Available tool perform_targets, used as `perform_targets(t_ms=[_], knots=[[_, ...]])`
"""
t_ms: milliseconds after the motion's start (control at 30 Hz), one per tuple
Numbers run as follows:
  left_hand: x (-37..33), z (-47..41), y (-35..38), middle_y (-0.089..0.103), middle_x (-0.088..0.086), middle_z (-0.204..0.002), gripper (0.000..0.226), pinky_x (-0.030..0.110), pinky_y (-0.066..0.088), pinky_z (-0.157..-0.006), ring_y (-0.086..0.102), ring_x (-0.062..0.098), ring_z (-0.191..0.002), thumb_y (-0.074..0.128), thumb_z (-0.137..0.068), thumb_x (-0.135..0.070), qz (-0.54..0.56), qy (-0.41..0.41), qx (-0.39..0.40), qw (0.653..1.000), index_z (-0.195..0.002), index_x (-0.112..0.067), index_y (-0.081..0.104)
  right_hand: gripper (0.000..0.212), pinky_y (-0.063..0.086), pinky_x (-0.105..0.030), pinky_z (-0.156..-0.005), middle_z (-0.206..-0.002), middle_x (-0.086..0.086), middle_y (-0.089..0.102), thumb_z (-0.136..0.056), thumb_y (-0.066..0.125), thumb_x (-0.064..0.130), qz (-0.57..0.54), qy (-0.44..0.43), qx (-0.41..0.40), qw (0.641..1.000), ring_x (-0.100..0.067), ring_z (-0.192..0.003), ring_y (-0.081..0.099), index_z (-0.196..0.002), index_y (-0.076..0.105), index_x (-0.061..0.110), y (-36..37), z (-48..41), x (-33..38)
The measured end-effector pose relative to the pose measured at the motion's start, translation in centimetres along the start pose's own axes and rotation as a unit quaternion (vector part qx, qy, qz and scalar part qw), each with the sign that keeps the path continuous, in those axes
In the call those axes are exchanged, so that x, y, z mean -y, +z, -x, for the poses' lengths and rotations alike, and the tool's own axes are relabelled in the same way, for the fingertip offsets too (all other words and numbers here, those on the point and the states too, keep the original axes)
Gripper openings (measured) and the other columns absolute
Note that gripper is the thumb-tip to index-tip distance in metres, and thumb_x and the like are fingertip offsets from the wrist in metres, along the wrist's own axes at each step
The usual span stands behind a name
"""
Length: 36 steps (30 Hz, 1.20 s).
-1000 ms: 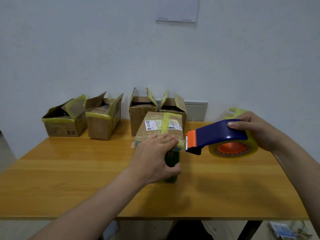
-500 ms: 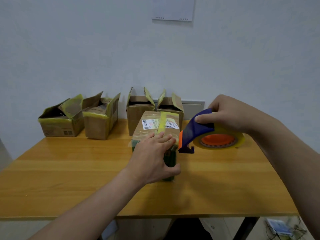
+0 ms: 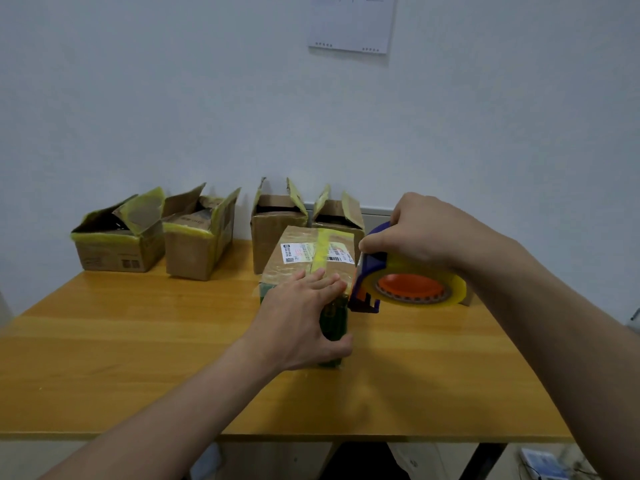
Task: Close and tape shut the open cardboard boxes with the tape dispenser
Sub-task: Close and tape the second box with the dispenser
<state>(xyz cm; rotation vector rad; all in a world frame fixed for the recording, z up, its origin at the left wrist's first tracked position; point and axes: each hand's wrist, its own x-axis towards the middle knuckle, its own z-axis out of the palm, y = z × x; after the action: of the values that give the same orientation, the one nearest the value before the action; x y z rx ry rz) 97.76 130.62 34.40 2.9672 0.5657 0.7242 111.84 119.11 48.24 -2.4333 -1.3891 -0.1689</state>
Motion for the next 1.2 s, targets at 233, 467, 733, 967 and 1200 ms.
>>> perform_targets(t_ms=[233,467,733,967,1200], knots=[[-0.3,0.2,-0.5,0.024,-0.016,-0.168,0.086,0.024,0.0,-0.11,0.017,0.013,-0.157,0.057,-0.086,-0.074,-0.001,-0.012,0.021,1.0,-0.16,-0.039,0.031,0.051,0.041,-0.037,-0.061,-0.09,-0.022,0.072,-0.079,0.073,0.052,-0.042,0.011,0.033,0.999,-0.02,-0.066,0.052,-0.09,0.072,0.002,-0.5,0.2,-1.1],[-0.2,0.2,-0.6,0.027,-0.016,-0.167,0.085,0.023,-0.001,-0.112,0.019,0.013,-0.157,0.058,-0.086,-0.074,0.001,-0.014,0.02,1.0,-0.16,-0.039,0.033,0.053,0.04,-0.039,-0.06,-0.068,-0.007,0.057,-0.078,0.072,0.052,-0.05,0.025,0.039,0.998,-0.02,-0.062,0.049,-0.087,0.07,0.0,-0.5,-0.1,-0.7],[0.1,0.2,-0.2,0.029,-0.016,-0.166,0.085,0.026,0.002,-0.116,0.02,0.014,-0.157,0.058,-0.085,-0.074,0.003,-0.016,0.022,1.0,-0.159,-0.038,0.035,0.049,0.043,-0.038,-0.063,-0.089,-0.018,0.073,-0.08,0.072,0.054,-0.046,0.014,0.067,0.997,-0.022,-0.068,0.057,-0.089,0.072,0.006,-0.9,0.6,-1.1],[0.3,0.0,0.2,0.032,-0.016,-0.165,0.085,0.033,0.01,-0.123,0.023,0.016,-0.156,0.057,-0.083,-0.076,0.006,-0.023,0.019,1.0,-0.158,-0.04,0.037,0.042,0.044,-0.036,-0.064,-0.08,-0.011,0.07,-0.083,0.072,0.052,-0.041,0.015,0.078,0.996,-0.02,-0.069,0.057,-0.084,0.07,0.01,-1.2,0.7,-0.7],[0.6,-0.3,0.3,0.033,-0.017,-0.164,0.084,0.04,0.025,-0.125,0.025,0.019,-0.156,0.058,-0.082,-0.076,0.01,-0.04,0.033,0.999,-0.156,-0.042,0.038,0.039,0.046,-0.035,-0.064,-0.077,-0.007,0.069,-0.085,0.07,0.052,-0.041,0.008,0.103,0.994,-0.02,-0.07,0.06,-0.082,0.071,0.013,-1.3,0.3,-0.6]])
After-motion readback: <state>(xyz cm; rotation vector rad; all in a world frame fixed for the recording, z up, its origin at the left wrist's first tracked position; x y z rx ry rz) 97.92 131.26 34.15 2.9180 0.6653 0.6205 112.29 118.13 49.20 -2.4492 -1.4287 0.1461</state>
